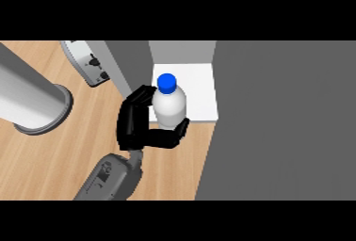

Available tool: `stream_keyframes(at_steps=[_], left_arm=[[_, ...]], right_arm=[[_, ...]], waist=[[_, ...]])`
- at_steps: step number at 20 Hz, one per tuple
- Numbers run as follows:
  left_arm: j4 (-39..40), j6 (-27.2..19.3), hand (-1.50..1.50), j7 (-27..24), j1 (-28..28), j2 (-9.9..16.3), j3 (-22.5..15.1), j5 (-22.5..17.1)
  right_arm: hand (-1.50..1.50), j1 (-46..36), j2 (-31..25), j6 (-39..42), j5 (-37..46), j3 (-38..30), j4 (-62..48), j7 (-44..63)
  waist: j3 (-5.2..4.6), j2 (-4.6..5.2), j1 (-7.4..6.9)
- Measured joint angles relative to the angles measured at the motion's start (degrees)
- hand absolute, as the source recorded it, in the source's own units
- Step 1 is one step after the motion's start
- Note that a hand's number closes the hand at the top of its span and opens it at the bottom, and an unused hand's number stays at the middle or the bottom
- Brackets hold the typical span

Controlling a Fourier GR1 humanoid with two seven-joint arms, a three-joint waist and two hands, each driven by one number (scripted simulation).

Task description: Pick up the bottled water, place it into the cabinet and close the cabinet

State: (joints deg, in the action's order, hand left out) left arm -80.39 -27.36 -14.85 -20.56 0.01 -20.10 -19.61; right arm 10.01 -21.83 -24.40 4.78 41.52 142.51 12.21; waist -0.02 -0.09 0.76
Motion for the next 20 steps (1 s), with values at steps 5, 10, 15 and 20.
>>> stream_keyframes(at_steps=[5,10,15,20], left_arm=[[5.6,-3.0,1.50,1.9,-7.7,0.0,1.6,0.8],[12.5,-4.6,1.50,3.6,-15.0,0.1,3.7,1.8],[22.8,-4.6,1.50,1.4,-20.9,0.1,6.0,2.9],[32.4,-5.8,1.50,-1.1,-27.2,0.0,8.4,3.1]], right_arm=[[-1.50,-0.8,0.6,-0.1,-0.3,-0.3,-0.1,0.7],[-1.50,1.0,-0.5,0.5,-0.7,-0.6,-0.1,-1.5],[-1.50,1.0,-0.1,-0.2,-0.7,0.6,-0.1,-1.5],[-1.50,1.6,-0.5,-0.2,-0.9,0.8,-0.4,-3.2]], waist=[[0.00,0.05,0.06],[0.02,0.08,0.31],[0.00,0.15,0.59],[0.00,0.21,0.90]])
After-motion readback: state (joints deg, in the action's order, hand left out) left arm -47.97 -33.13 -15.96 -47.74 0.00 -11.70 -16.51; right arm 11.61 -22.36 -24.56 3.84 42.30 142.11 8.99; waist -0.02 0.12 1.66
